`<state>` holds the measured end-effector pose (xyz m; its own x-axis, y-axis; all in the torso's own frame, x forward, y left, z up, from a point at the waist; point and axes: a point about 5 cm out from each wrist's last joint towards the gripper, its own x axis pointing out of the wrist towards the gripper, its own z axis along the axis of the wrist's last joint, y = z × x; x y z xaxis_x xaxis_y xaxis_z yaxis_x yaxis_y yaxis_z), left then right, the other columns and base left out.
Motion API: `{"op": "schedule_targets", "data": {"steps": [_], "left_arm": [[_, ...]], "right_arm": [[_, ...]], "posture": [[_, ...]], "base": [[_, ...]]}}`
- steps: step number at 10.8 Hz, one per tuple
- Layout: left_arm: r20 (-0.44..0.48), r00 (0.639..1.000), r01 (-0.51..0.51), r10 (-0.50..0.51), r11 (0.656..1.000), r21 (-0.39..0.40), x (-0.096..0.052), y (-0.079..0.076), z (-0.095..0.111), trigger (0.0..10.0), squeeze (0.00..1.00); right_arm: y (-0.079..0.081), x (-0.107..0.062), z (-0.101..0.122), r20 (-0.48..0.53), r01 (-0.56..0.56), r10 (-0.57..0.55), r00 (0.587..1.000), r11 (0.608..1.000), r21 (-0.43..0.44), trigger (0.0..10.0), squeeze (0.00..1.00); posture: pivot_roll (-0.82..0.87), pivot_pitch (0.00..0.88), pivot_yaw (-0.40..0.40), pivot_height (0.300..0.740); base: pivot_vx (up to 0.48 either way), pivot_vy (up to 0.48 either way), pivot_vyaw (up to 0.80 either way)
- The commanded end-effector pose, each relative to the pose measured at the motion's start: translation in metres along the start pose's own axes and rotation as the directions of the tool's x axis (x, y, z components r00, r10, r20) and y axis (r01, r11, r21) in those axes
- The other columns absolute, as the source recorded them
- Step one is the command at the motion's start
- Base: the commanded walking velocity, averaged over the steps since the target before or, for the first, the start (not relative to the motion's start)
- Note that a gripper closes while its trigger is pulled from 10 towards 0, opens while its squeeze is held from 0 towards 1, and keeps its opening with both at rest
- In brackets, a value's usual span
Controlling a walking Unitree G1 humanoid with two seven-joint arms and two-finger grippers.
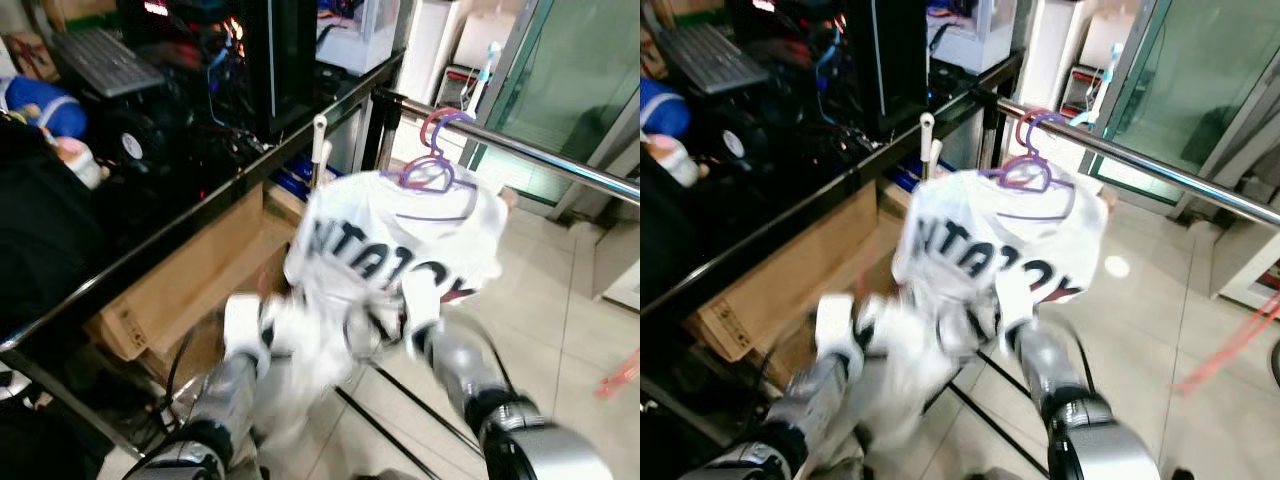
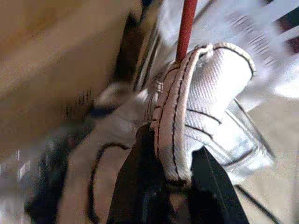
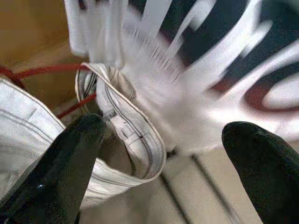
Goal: Hang hanger
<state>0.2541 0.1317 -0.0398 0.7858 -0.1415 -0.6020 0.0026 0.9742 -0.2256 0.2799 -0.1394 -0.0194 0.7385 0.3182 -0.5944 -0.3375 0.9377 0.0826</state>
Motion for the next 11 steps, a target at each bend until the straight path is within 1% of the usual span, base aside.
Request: {"op": "schedule_targets", "data": {"steps": [1,2,3,4,5,6,7,8,9,10,11], "left_arm": [[-0.067,0.998,-0.001,0.0,1.0,-0.02,-0.001,0.001,-0.01,10.0,0.0],[-0.135,0.991,-0.005,-0.001,0.999,-0.046,-0.004,0.001,-0.023,10.0,0.0],[-0.242,0.97,-0.007,-0.004,0.999,-0.045,-0.009,0.002,-0.042,10.0,0.0],[-0.354,0.935,-0.018,0.014,1.0,-0.01,-0.017,0.005,-0.062,10.0,0.0],[-0.47,0.881,-0.021,0.061,0.996,0.09,-0.029,0.012,-0.085,10.0,0.0],[-0.46,0.887,0.007,0.022,0.998,0.06,-0.027,0.007,-0.084,10.0,0.0],[-0.463,0.886,0.005,0.023,0.998,0.059,-0.027,0.007,-0.083,10.0,0.0],[-0.462,0.886,0.015,0.033,0.995,0.099,-0.026,0.01,-0.081,10.0,0.0],[-0.459,0.888,0.021,0.025,0.995,0.096,-0.027,0.011,-0.082,10.0,0.0],[-0.452,0.892,0.041,0.009,0.994,0.101,-0.027,0.01,-0.082,10.0,0.0],[-0.451,0.892,0.053,-0.004,0.994,0.096,-0.028,0.008,-0.083,10.0,0.0]], "right_arm": [[-0.006,-0.005,-0.017,-0.097,0.014,-0.016,0.995,1.0,-0.021,10.0,0.0],[-0.012,-0.009,-0.031,-0.169,0.065,-0.064,0.984,0.998,0.002,10.0,0.0],[-0.018,-0.017,-0.05,-0.279,0.111,-0.105,0.955,0.994,0.006,10.0,0.0],[-0.024,-0.025,-0.066,-0.36,0.152,-0.147,0.921,0.988,-0.014,10.0,0.0],[-0.029,-0.033,-0.08,-0.439,0.168,-0.175,0.881,0.984,-0.056,10.0,0.0],[-0.025,-0.03,-0.077,-0.428,0.147,-0.164,0.889,0.986,-0.075,10.0,0.0],[-0.021,-0.027,-0.075,-0.424,0.155,-0.167,0.89,0.986,-0.062,10.0,0.0],[-0.003,-0.019,-0.07,-0.417,0.156,-0.163,0.894,0.986,-0.052,10.0,0.0],[0.011,-0.014,-0.071,-0.418,0.144,-0.15,0.896,0.989,-0.045,10.0,0.0],[0.022,-0.011,-0.071,-0.411,0.137,-0.14,0.901,0.99,-0.037,10.0,0.0],[0.028,-0.009,-0.07,-0.404,0.123,-0.136,0.905,0.991,-0.058,10.0,0.0]], "posture": [[-0.03,0.0,-0.022,0.74],[-0.03,0.0,-0.027,0.74],[-0.02,0.0,-0.037,0.74],[-0.02,0.0,-0.043,0.74],[-0.04,0.0,-0.04,0.74],[-0.04,0.0,-0.033,0.74],[-0.05,0.0,-0.029,0.74],[-0.05,0.0,-0.025,0.74],[-0.05,0.0,-0.022,0.74],[-0.05,0.0,-0.018,0.74],[-0.05,0.0,-0.016,0.74]], "base": [[0.0,0.0,0.0],[0.0,0.0,0.0],[0.0,0.0,0.0],[0.0,0.0,0.0],[0.0,0.0,0.0],[0.0,0.0,0.0],[0.0,0.0,0.0],[0.0,0.0,0.0],[0.0,0.0,0.0],[0.0,0.0,0.0],[0.0,0.0,-0.7]]}}
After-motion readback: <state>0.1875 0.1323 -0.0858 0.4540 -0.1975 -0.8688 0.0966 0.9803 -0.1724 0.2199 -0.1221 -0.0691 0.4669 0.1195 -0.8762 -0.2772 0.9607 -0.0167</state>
